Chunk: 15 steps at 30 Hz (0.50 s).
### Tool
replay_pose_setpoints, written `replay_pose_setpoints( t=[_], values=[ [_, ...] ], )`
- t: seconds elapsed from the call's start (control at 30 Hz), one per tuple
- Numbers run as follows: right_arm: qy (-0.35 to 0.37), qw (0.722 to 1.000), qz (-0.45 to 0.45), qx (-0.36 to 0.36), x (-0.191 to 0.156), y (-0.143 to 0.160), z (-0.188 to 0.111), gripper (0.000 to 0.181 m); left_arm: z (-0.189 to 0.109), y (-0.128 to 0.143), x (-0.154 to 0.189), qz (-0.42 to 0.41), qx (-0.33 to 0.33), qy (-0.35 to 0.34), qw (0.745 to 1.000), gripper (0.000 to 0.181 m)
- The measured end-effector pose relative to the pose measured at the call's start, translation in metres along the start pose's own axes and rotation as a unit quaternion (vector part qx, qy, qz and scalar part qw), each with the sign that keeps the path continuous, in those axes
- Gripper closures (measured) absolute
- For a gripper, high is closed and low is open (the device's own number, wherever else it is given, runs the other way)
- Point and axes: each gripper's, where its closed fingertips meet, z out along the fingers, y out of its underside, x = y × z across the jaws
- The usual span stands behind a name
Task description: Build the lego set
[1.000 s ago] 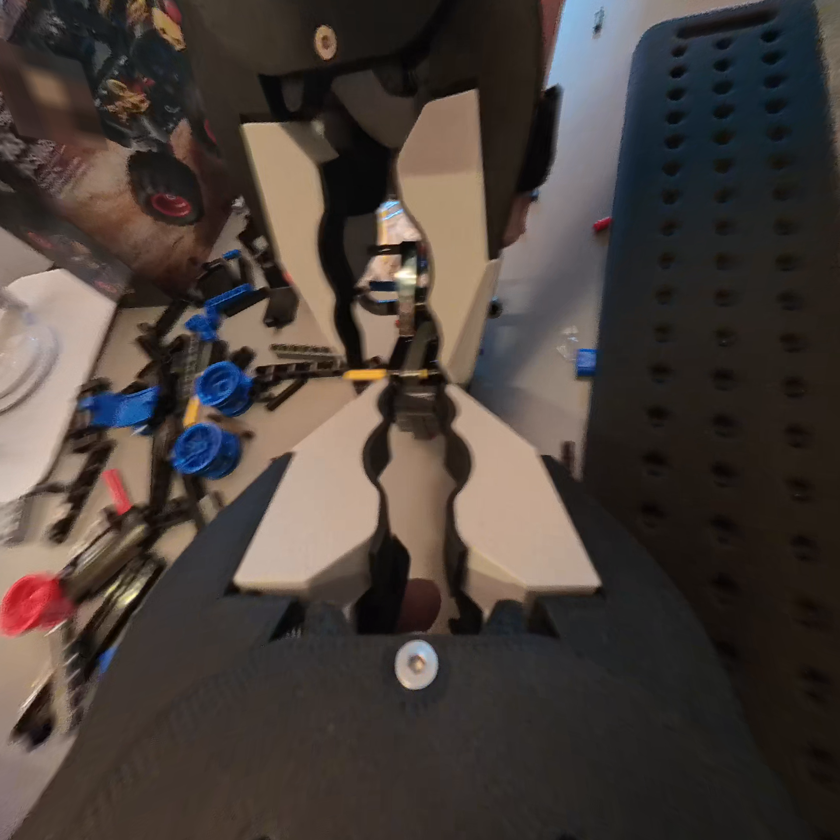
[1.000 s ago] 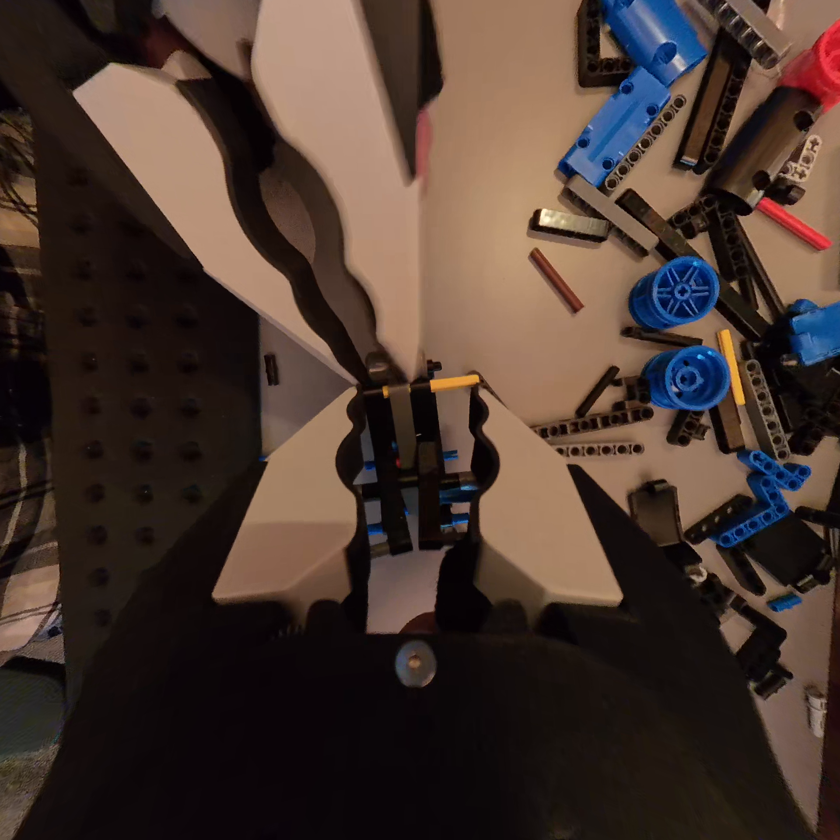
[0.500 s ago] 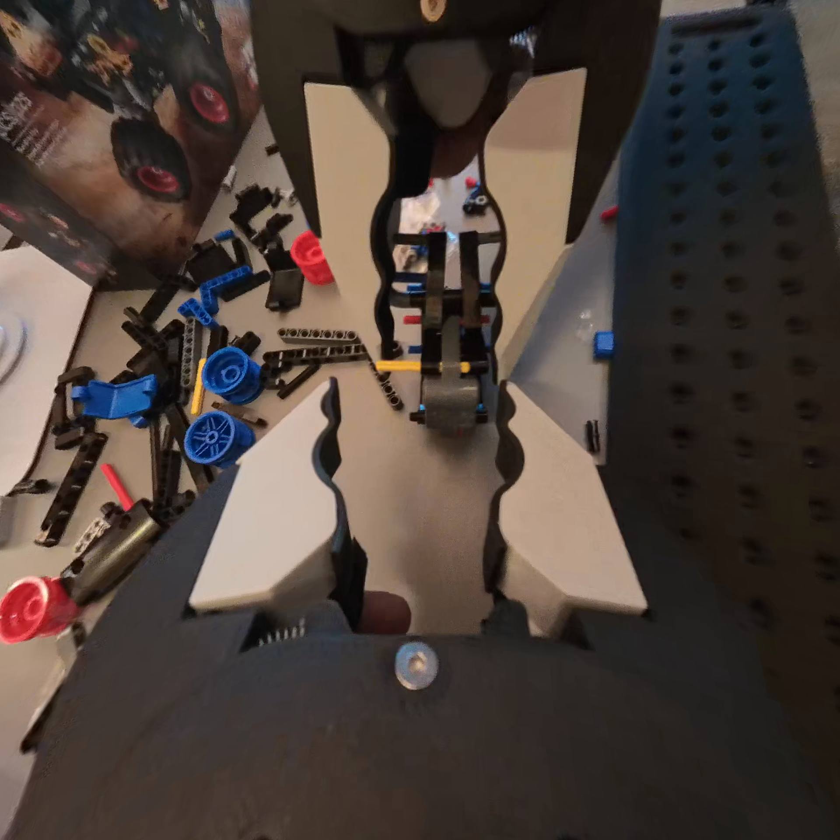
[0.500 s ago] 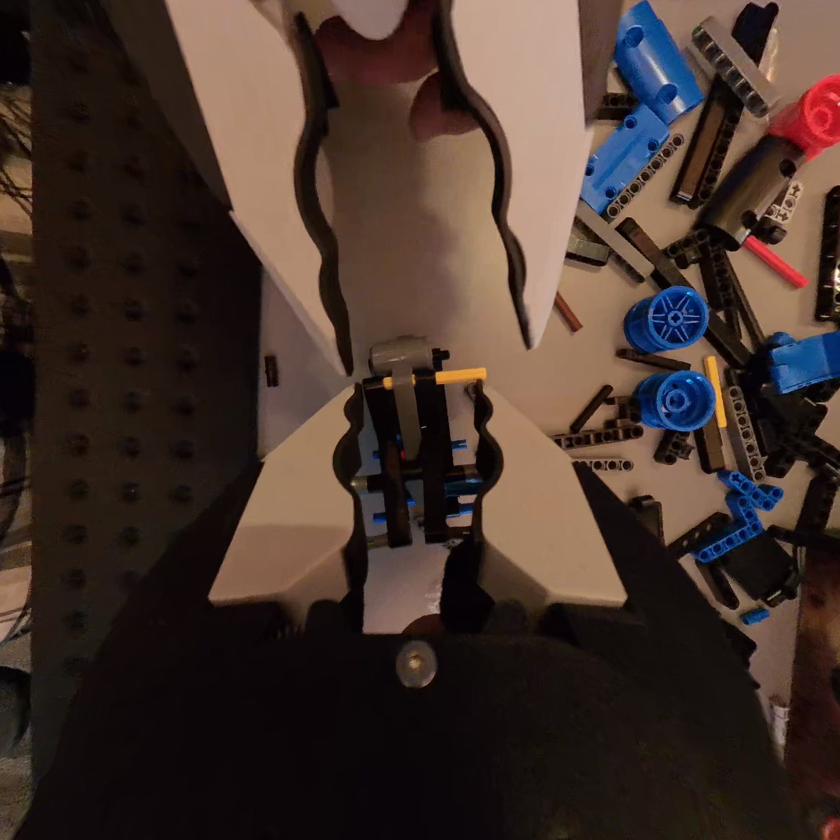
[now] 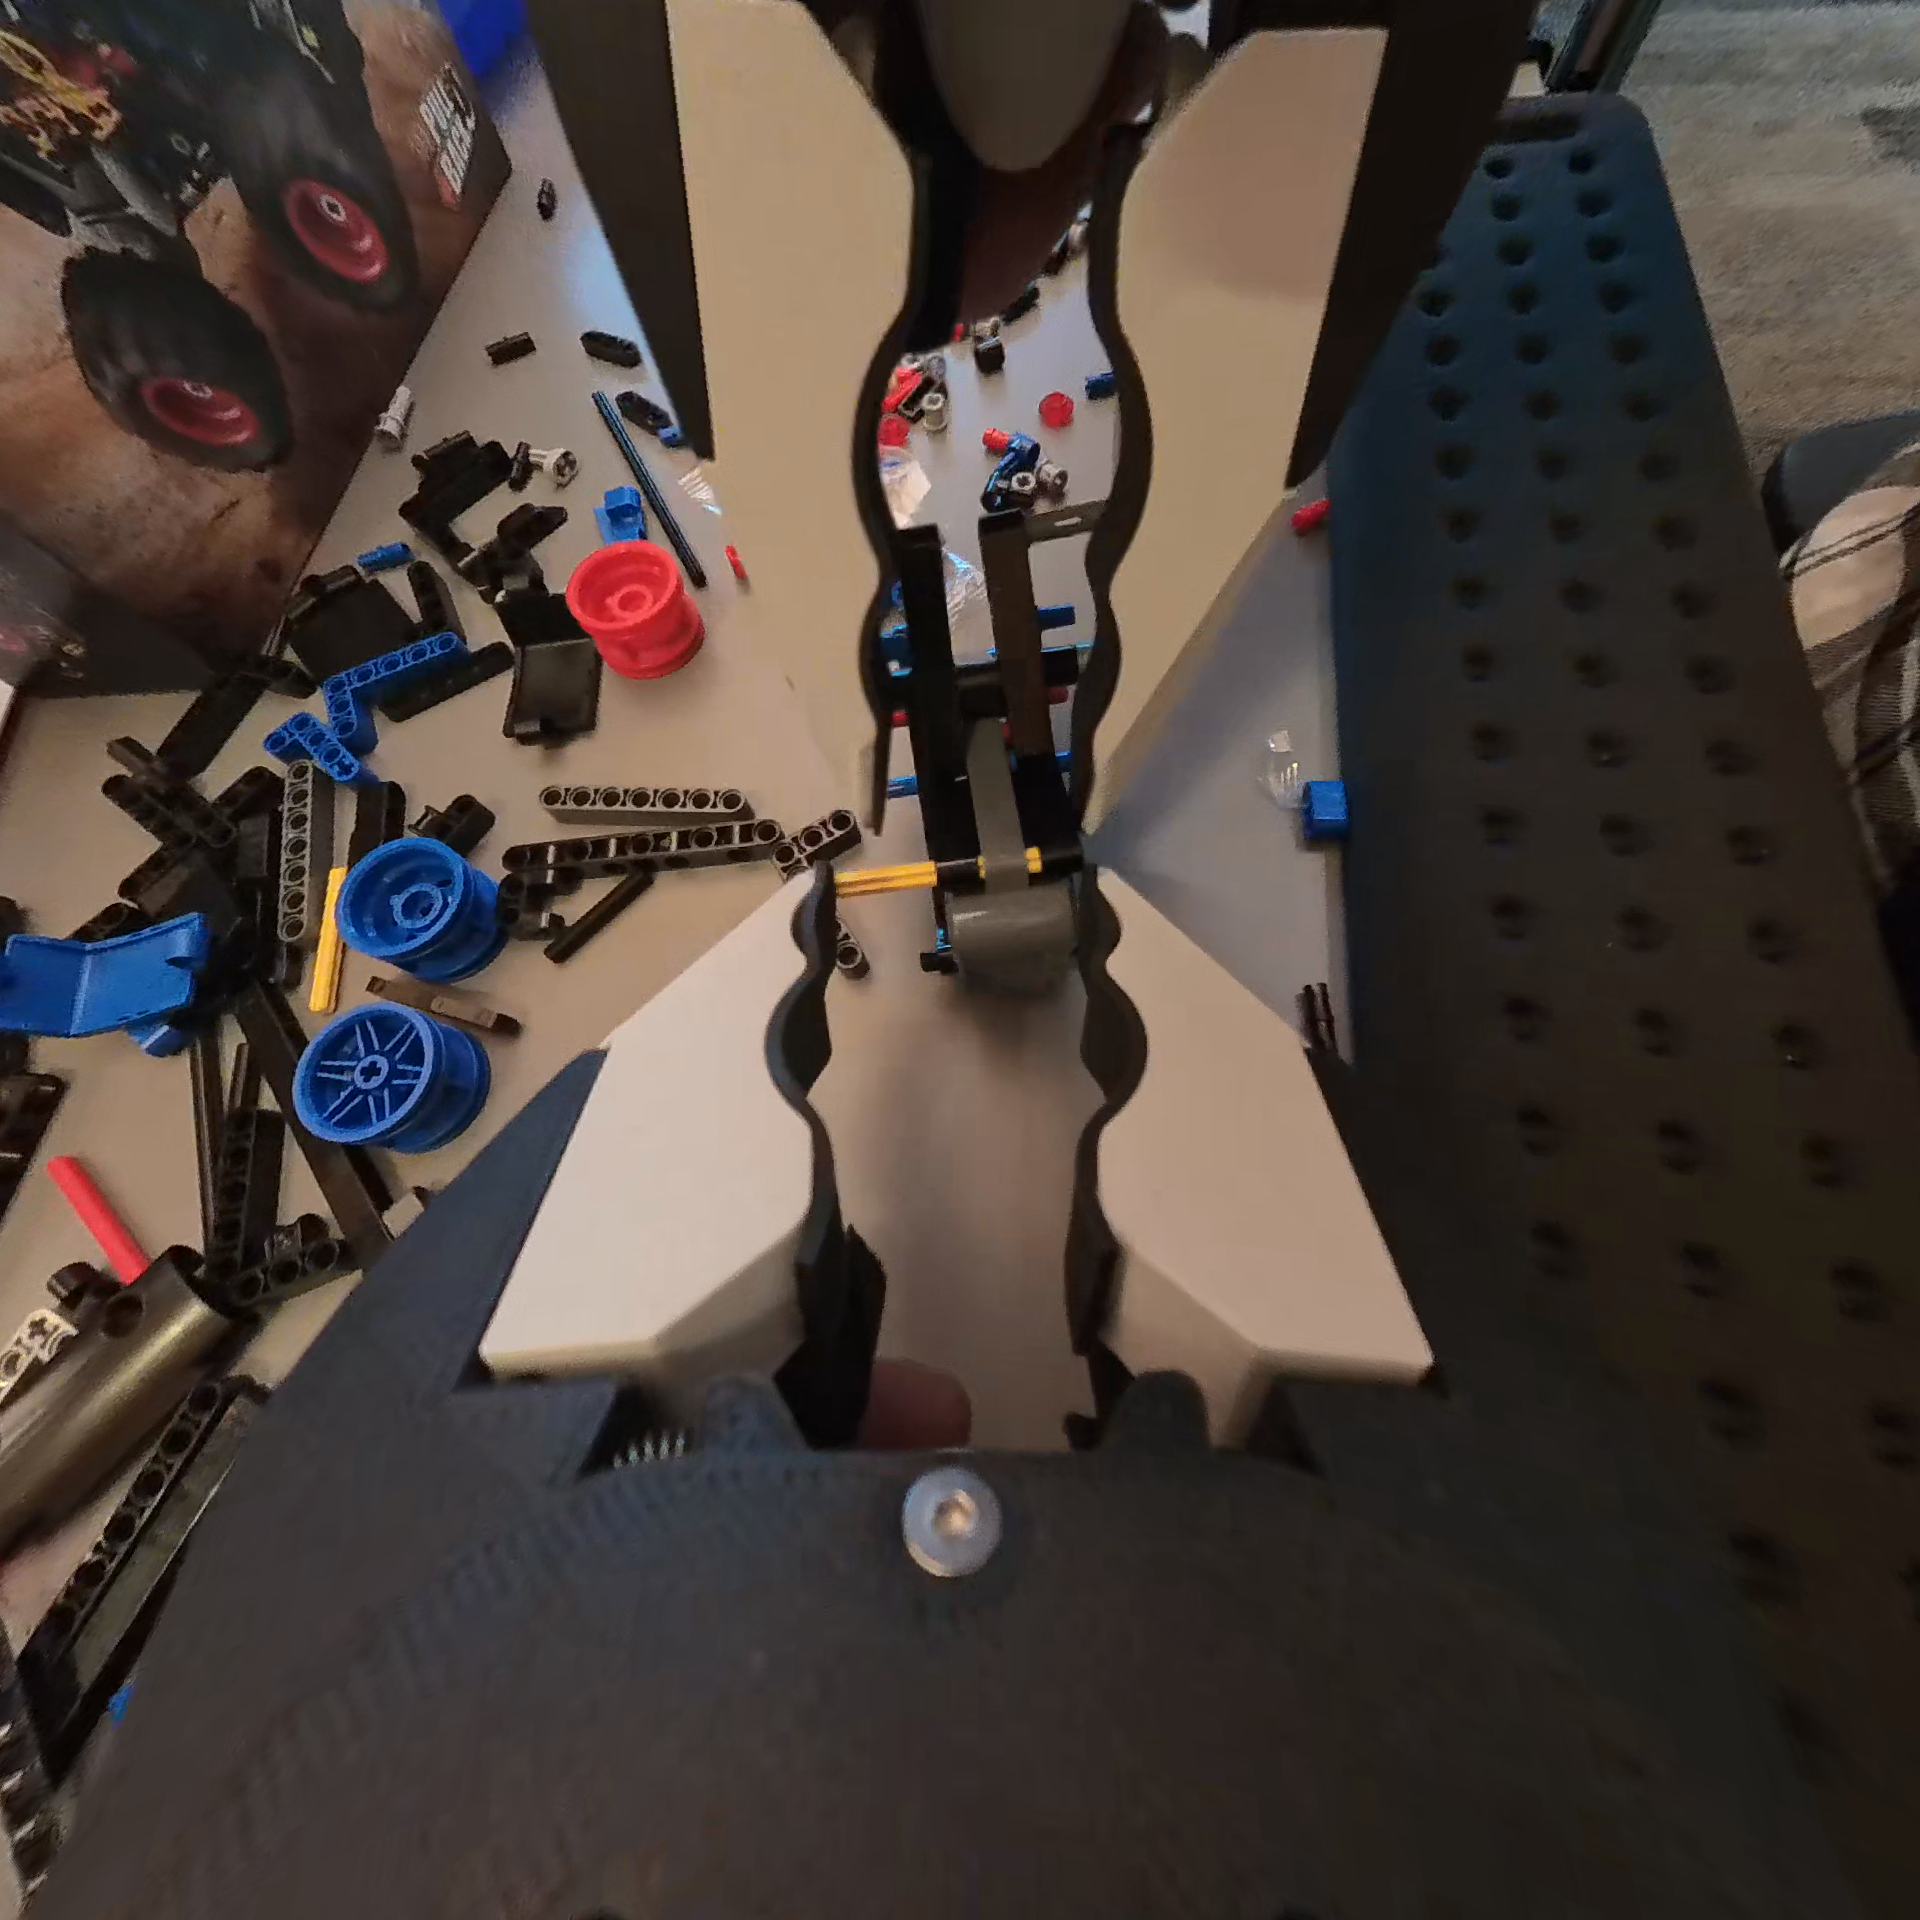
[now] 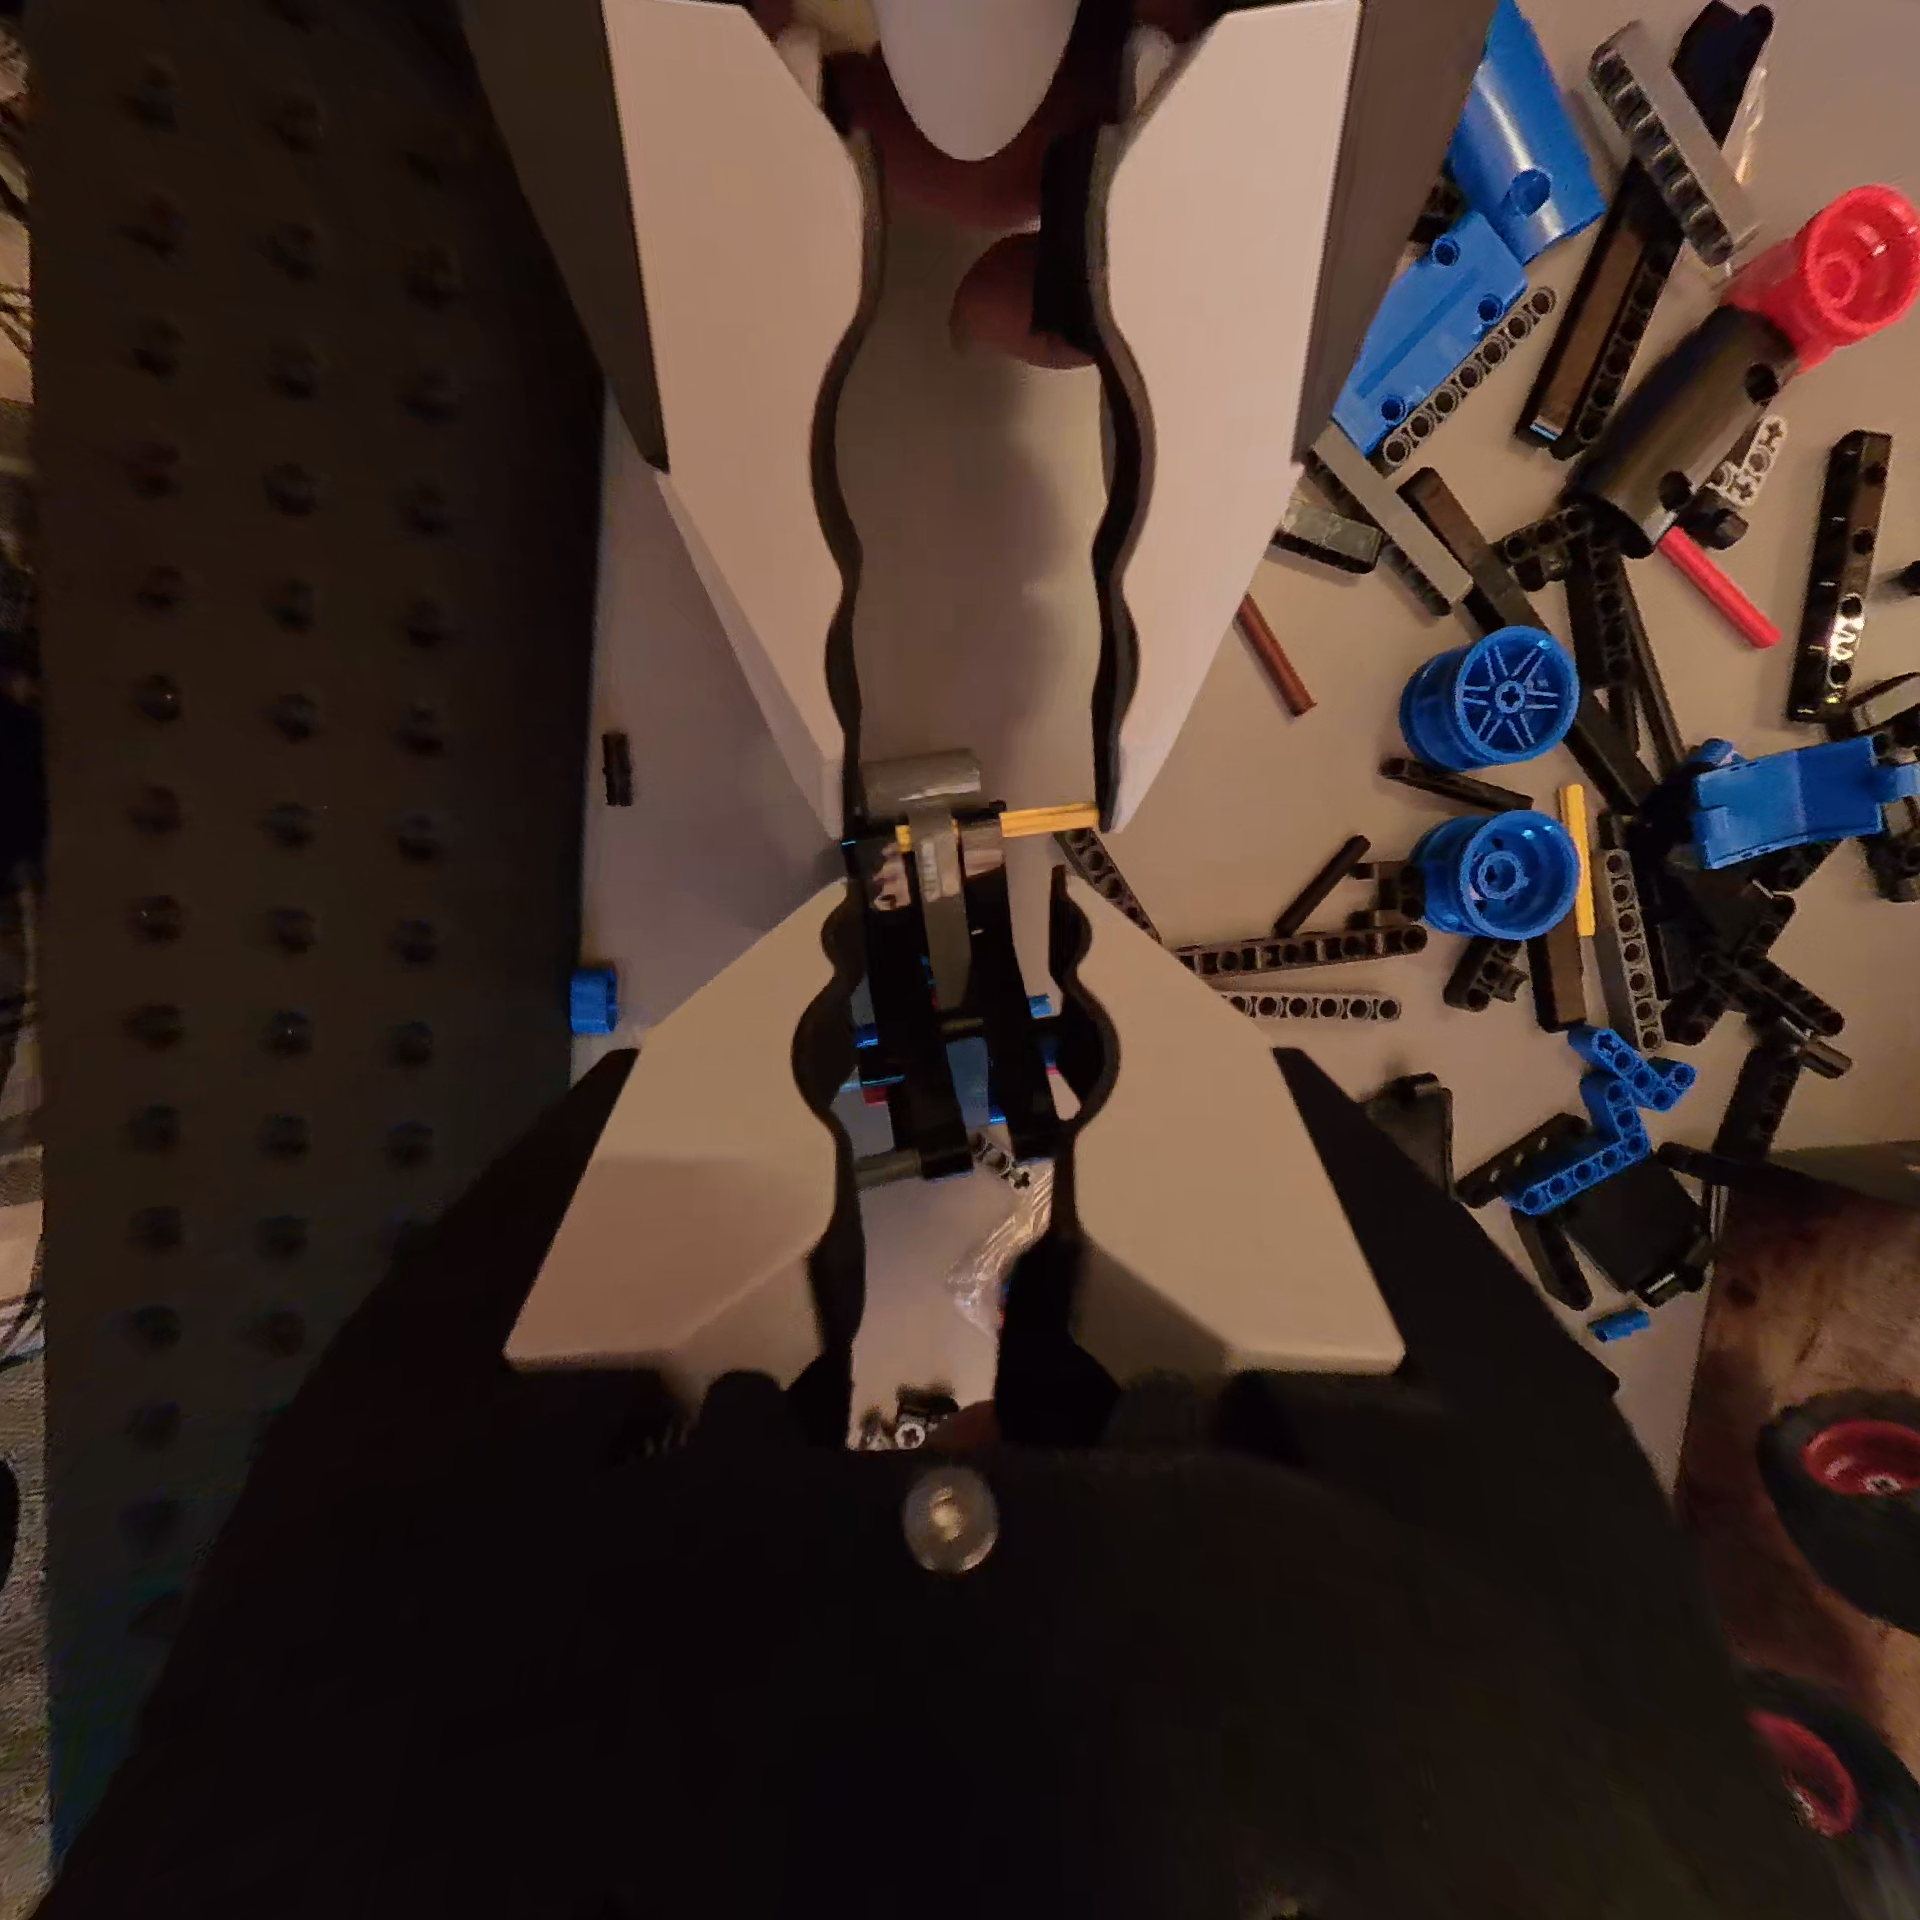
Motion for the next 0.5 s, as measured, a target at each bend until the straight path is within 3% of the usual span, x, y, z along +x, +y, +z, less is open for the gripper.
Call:
replay_pose_setpoints(
  t=[0.5],
  values=[
    [0.016, 1.0, 0.009, -0.012, 0.0004, -0.0007, 0.0028, 0.156, 0.0053, 0.0005, -0.0045, -0.023, 0.018, -0.01, 1.0, 0.137]
  ],
)
